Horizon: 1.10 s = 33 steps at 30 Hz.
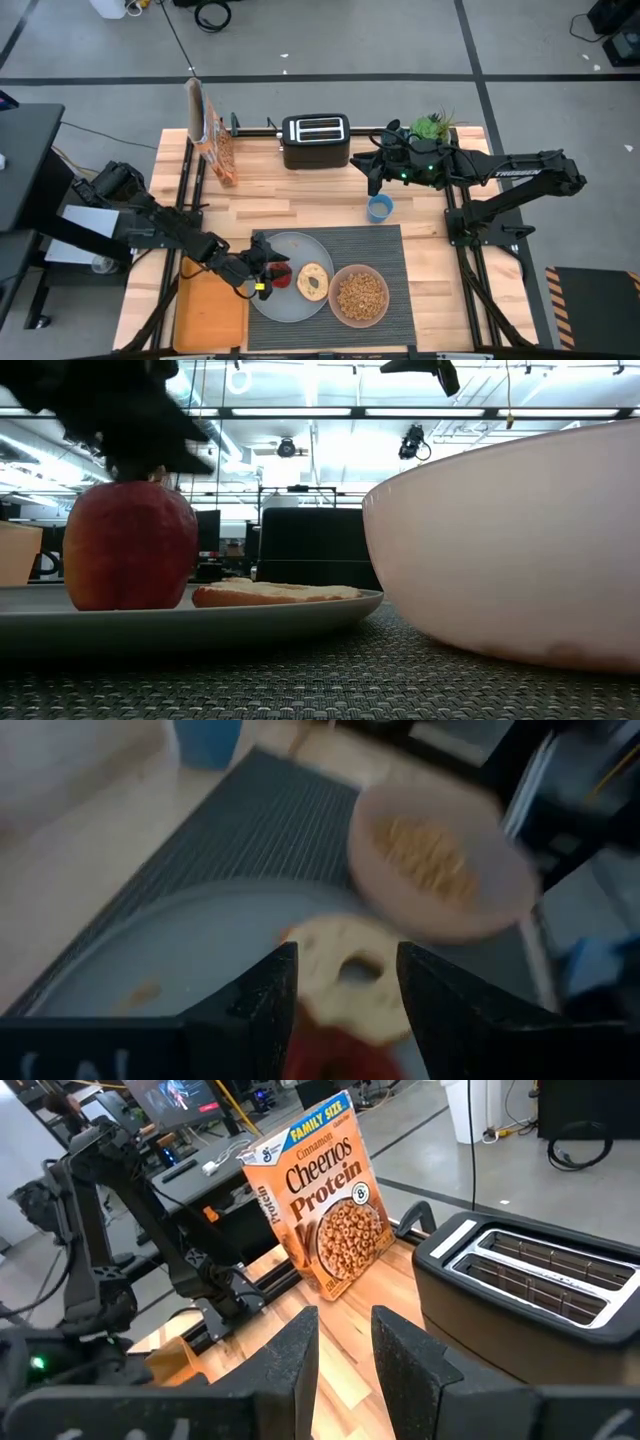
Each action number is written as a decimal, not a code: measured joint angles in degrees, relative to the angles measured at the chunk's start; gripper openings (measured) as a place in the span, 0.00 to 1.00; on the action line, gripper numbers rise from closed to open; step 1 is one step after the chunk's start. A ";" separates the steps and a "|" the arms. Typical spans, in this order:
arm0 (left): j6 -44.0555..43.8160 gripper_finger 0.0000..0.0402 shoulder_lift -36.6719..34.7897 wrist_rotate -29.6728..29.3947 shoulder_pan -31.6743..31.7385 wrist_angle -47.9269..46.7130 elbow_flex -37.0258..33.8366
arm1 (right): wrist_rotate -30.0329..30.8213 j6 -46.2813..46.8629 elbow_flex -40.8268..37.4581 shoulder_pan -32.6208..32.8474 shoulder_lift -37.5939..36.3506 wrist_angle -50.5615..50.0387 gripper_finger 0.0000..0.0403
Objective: Arrange a breakfast setting
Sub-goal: Put the black spoon on the gray placemat to the right of the orange bowl
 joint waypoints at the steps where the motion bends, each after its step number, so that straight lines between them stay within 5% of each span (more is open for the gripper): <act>1: 0.06 0.45 -0.87 0.10 0.35 0.37 0.16 | 0.00 0.03 0.00 -0.02 0.00 -0.06 0.25; 6: 0.89 0.45 -7.36 3.83 2.63 0.20 0.18 | -0.70 0.12 1.70 -0.39 0.09 -4.65 0.25; 16: -2.87 0.40 -23.75 11.87 9.84 -5.92 0.18 | -5.90 -10.00 22.01 -13.77 4.24 -42.95 0.24; 23: -3.50 0.39 -34.37 22.55 11.75 -13.83 0.20 | -16.31 -22.82 22.51 -24.40 7.63 -47.38 0.24; 33: -0.18 0.39 -45.29 19.00 11.74 -31.44 3.13 | -16.74 -35.59 22.51 -29.86 12.68 -52.93 0.25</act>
